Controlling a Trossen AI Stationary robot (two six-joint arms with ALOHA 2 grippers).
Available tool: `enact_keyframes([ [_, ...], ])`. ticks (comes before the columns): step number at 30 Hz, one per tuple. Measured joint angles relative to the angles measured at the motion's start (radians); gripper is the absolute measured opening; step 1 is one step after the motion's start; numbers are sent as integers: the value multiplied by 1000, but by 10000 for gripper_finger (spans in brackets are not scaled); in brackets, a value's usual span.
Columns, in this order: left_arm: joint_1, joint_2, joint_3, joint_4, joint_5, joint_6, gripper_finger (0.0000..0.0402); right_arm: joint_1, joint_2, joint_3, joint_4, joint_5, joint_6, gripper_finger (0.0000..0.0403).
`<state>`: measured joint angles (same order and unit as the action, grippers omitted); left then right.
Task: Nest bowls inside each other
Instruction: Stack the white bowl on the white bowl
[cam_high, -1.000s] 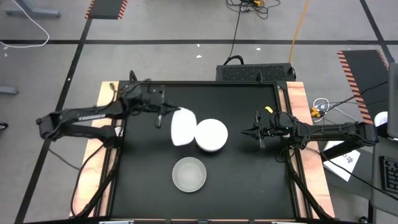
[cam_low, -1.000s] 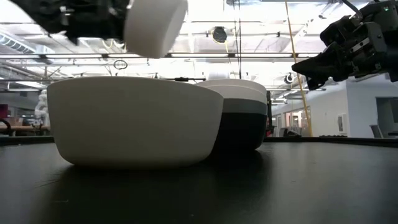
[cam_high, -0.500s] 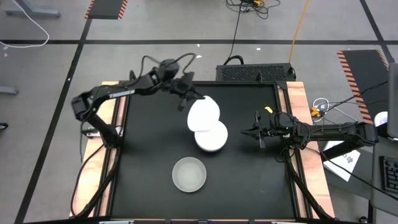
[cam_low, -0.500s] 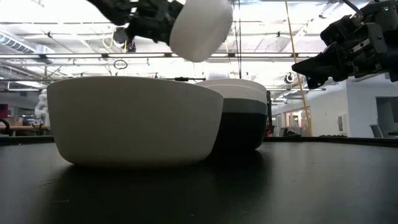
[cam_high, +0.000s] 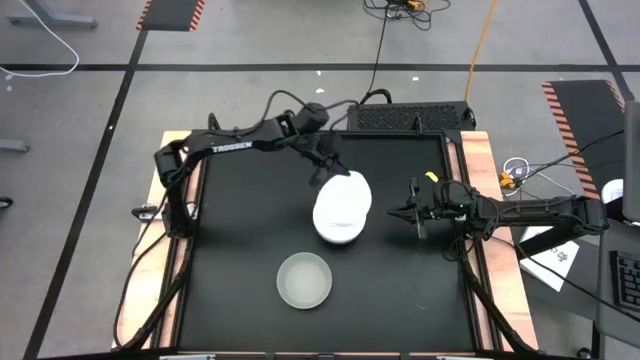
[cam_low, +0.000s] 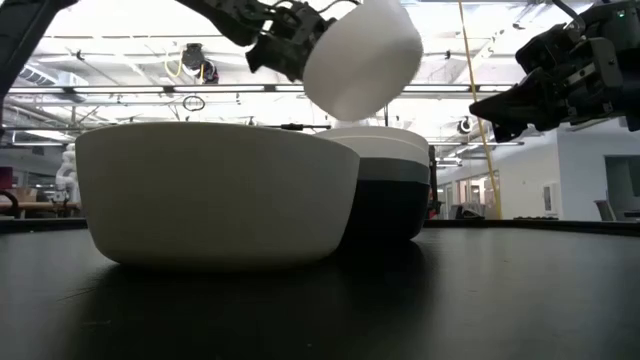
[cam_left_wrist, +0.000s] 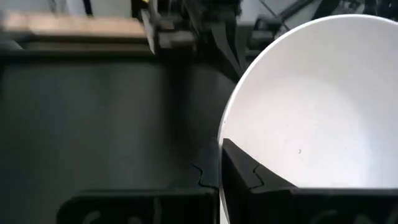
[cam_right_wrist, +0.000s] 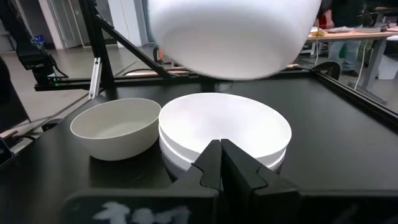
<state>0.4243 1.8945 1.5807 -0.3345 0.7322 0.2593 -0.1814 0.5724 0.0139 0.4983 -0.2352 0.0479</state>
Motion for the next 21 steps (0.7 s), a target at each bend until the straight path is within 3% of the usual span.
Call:
enact_keyframes([
  [7,-38,49,14,-61,-65,10,1,0,0,0,-9,0,0,0],
  [12,-48,47,14,-161,-177,38,1,0,0,0,-8,0,0,0],
  [17,-48,43,15,-284,-202,100,1,0,0,0,-1,0,0,0],
  [21,-48,44,16,-359,-280,158,1,0,0,1,-1,0,0,0],
])
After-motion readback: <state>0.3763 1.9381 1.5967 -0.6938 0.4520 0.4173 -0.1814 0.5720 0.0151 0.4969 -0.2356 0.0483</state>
